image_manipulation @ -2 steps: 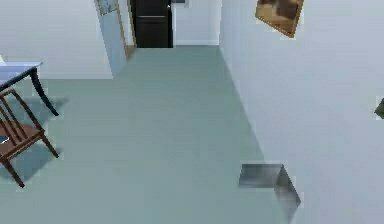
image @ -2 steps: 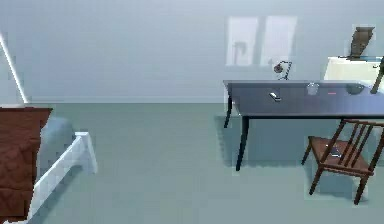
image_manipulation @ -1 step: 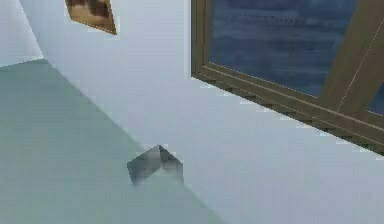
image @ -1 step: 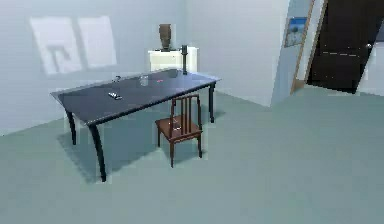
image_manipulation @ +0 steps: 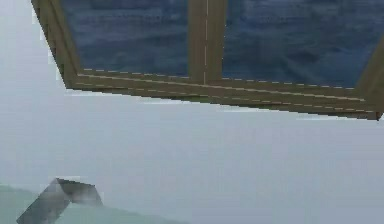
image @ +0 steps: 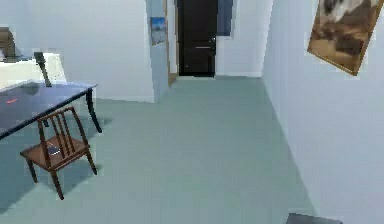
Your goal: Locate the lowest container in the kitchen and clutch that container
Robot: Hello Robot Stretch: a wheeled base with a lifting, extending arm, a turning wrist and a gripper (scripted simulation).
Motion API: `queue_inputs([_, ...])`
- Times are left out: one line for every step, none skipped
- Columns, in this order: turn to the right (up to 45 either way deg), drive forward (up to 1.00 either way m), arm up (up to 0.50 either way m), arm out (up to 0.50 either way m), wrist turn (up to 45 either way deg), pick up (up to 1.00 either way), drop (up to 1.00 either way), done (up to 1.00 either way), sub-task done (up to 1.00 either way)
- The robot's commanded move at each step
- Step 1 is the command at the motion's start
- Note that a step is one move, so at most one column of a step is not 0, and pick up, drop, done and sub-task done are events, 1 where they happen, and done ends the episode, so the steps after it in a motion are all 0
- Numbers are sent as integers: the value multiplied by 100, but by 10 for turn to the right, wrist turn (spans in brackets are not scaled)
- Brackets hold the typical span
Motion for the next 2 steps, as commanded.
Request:
queue_inputs([0,100,0,0,0,0,0,0,0])
queue_inputs([0,100,0,0,0,0,0,0,0])
